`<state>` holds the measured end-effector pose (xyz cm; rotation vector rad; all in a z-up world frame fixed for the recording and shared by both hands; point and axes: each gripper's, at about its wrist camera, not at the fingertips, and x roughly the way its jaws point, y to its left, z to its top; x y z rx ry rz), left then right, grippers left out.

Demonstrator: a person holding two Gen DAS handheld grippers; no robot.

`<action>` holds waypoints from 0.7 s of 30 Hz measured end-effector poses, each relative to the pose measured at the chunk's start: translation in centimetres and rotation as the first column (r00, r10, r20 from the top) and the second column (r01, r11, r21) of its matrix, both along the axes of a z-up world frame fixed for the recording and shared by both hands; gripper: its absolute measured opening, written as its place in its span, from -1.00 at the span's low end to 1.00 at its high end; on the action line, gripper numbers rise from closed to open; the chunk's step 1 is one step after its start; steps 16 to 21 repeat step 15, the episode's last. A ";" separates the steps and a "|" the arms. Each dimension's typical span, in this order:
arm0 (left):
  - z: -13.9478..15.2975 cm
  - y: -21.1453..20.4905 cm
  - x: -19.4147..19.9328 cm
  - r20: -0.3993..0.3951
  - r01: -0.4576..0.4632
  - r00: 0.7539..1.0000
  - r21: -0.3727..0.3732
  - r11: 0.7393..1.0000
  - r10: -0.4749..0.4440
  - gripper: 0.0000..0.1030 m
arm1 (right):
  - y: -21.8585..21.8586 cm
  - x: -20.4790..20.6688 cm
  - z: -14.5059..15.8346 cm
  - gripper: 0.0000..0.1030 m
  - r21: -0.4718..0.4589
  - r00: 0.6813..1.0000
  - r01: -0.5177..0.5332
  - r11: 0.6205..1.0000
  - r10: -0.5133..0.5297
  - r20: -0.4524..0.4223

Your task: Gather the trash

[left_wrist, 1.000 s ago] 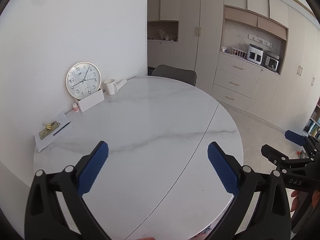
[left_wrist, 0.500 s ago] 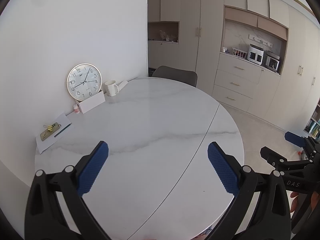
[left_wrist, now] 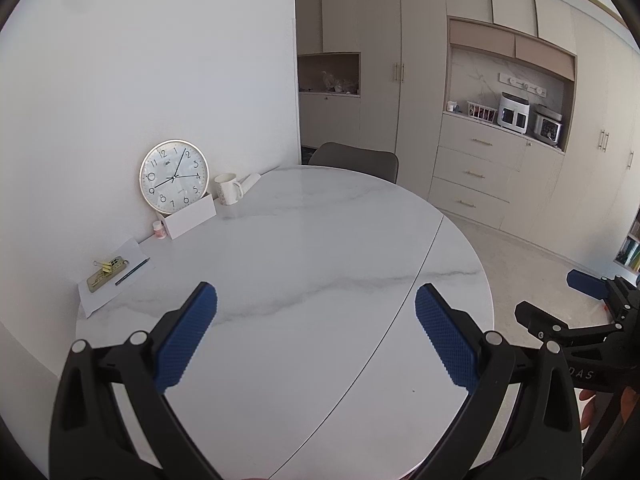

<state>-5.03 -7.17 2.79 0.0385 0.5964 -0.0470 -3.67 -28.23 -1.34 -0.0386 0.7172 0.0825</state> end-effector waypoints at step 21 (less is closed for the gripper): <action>0.0 -0.1 0.1 -0.004 0.010 1.000 -0.009 1.000 -0.010 0.85 | 0.1 0.4 -0.2 0.96 -0.001 1.000 -0.008 1.000 0.008 -0.008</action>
